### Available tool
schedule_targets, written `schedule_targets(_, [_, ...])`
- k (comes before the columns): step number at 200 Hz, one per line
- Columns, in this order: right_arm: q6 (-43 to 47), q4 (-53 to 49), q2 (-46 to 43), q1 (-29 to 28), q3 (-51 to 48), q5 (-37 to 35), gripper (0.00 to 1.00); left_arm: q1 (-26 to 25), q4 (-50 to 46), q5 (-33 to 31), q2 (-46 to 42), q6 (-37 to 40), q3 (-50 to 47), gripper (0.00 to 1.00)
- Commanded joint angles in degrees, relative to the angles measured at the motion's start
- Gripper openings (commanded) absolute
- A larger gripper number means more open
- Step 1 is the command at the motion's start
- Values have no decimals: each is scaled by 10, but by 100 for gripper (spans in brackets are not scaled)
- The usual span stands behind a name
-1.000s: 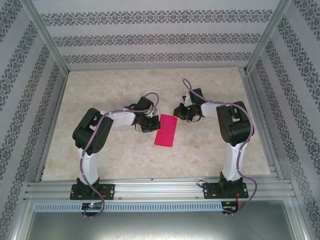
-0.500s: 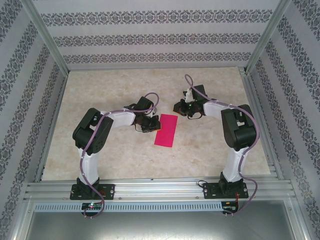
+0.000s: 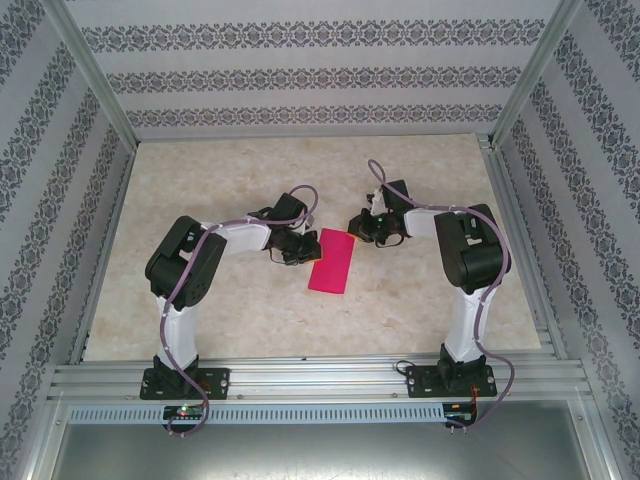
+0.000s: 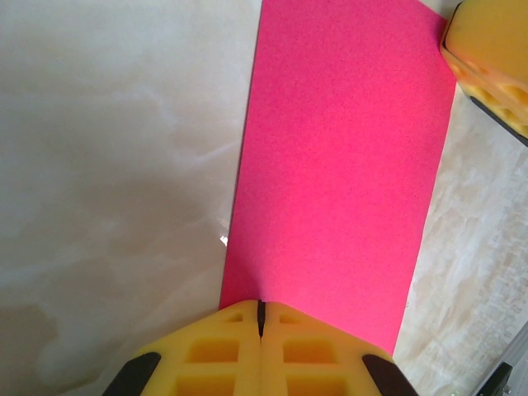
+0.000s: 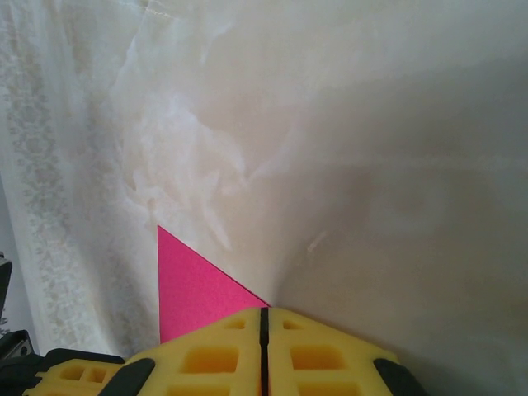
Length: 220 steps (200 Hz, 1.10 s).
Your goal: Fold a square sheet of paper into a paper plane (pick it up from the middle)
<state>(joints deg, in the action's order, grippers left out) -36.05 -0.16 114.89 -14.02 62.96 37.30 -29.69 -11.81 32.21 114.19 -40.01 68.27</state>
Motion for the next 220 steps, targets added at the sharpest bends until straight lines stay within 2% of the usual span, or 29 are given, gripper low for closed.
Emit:
schedule_targets(1, [4,-15,-53,-2,-5,-2,10,-10,-69,-26,26,14,-9,0])
schedule_targets(47, [-2,-2,-104,-25,-43,-5,11,-9,-67,-26,26,12,-8,0])
schedule_targets(144, [-22,64,-51,-35,-111,-21,10,-10,-71,-27,26,13,-7,0])
schedule_targets(191, [-21,40,-130,-38,-112,-8,12,-10,-71,-26,26,13,-9,0])
schedule_targets(220, [-38,54,-175,-68,-150,-9,12,-9,-73,-26,25,14,-5,0])
